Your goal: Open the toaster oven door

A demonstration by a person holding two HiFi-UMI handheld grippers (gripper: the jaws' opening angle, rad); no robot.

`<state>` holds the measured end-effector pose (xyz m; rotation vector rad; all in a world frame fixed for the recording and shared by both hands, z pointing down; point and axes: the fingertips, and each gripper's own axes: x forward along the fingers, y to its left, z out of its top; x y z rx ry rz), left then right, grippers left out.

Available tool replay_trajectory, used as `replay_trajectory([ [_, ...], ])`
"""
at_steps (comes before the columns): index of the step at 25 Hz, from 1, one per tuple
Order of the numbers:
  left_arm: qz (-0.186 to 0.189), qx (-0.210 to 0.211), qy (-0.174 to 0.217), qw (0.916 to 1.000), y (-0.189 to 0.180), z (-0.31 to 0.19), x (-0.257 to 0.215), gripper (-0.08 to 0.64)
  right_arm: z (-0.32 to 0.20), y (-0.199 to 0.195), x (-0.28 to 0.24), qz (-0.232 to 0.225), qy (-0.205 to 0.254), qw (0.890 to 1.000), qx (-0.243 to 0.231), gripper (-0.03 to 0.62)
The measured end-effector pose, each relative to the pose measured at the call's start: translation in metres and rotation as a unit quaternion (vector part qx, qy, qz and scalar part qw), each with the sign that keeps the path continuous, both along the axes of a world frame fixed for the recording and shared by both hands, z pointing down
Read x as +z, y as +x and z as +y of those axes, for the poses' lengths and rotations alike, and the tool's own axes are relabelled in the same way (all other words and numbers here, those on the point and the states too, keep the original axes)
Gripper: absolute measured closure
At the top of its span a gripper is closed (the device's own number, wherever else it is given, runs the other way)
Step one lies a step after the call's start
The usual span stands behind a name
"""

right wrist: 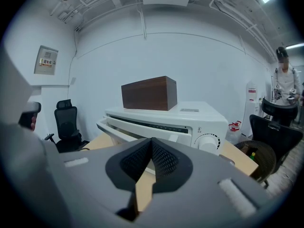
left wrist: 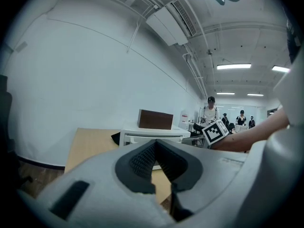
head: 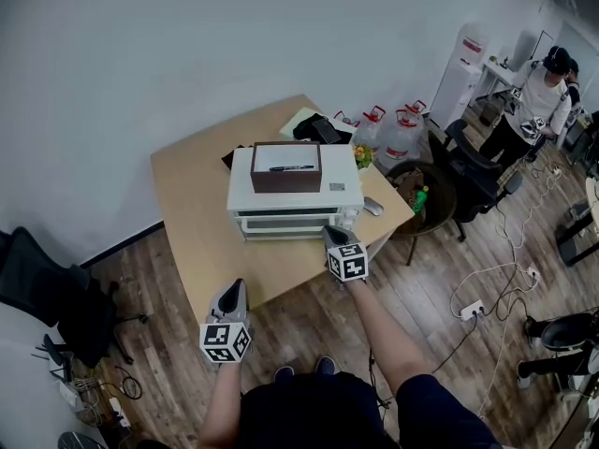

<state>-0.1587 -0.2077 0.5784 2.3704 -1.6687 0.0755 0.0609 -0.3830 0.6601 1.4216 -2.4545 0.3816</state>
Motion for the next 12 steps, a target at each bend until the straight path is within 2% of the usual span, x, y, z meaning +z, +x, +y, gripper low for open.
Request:
replay_trajectory([
  [12, 0.009, 0.004, -0.002, 1.0, 0.0077, 0.0015, -0.0002, 0.565, 0.011, 0.0021, 0.0034, 0.002, 0.006, 1.0, 0.002, 0.586],
])
